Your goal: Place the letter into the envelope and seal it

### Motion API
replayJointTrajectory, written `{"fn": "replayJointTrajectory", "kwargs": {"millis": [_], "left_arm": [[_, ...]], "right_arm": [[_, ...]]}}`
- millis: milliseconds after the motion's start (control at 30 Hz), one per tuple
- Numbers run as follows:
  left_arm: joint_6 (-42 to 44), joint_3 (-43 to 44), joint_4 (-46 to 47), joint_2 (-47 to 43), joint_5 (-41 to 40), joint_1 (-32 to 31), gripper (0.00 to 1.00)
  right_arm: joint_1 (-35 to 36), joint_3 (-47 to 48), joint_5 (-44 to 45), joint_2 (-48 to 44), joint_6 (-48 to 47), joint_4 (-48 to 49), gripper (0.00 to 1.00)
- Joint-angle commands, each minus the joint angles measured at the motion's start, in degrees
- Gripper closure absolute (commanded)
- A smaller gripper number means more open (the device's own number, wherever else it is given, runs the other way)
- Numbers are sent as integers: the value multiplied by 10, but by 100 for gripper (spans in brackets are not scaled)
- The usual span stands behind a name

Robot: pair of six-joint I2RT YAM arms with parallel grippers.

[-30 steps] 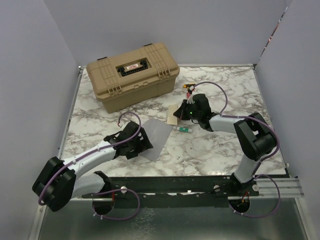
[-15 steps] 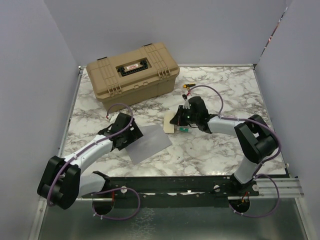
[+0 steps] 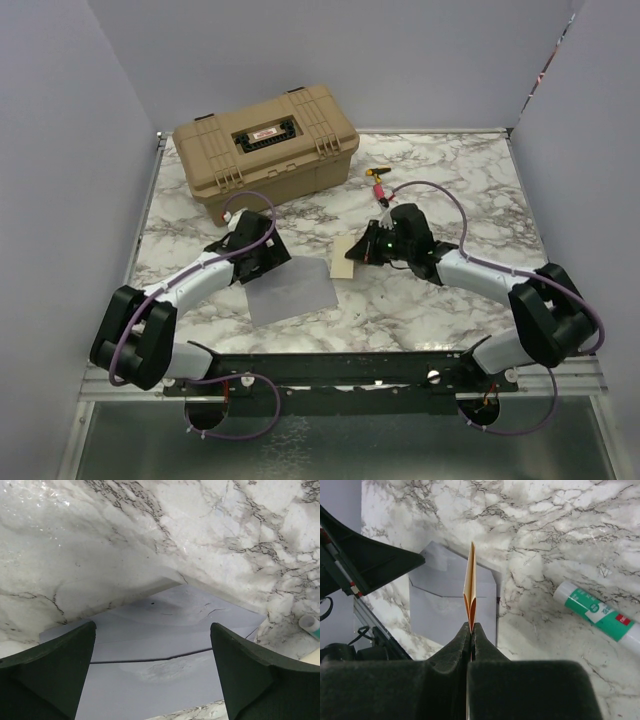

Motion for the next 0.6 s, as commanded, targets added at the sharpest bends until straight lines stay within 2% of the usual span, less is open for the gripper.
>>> {"fn": "replayJointTrajectory", "kwargs": {"millis": [0, 233, 333, 400, 433, 567], "left_arm": [[18, 13, -20, -21, 16, 4, 3], [29, 8, -143, -105, -13, 4, 3], [44, -15, -153, -130, 79, 3, 17], [61, -29, -155, -123, 131, 2, 35], [68, -34, -160, -117, 147, -1, 41], [87, -34, -172, -92, 192, -42, 49]], "right_arm": [[5, -23, 11, -43, 0, -15, 99], [10, 12, 6, -10, -26, -10, 99], [11, 42, 12, 17, -27, 5, 99], [12, 60, 15, 33, -23, 18, 99], [12, 70, 18, 41, -21, 23, 99], [12, 110, 34, 73, -16, 21, 100]]}}
